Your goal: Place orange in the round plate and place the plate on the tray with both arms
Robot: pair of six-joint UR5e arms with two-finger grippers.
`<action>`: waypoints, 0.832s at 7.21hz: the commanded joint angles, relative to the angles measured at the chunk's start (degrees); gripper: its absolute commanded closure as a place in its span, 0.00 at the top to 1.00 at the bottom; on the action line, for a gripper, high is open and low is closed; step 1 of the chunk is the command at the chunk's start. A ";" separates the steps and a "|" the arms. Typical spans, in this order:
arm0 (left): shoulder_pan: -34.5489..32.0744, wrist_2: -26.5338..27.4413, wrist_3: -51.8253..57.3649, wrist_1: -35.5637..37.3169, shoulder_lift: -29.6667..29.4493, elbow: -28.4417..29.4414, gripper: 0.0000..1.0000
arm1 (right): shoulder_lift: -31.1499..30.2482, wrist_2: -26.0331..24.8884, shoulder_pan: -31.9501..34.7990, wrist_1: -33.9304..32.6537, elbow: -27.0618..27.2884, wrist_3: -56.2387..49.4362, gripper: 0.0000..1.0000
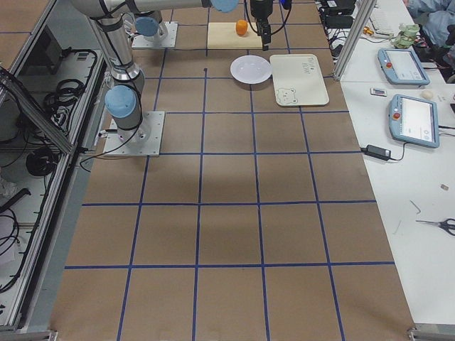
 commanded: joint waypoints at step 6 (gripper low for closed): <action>0.24 0.03 0.00 -0.09 -0.74 -0.20 1.00 | 0.46 -0.77 -1.09 -3.02 -0.03 -0.65 1.00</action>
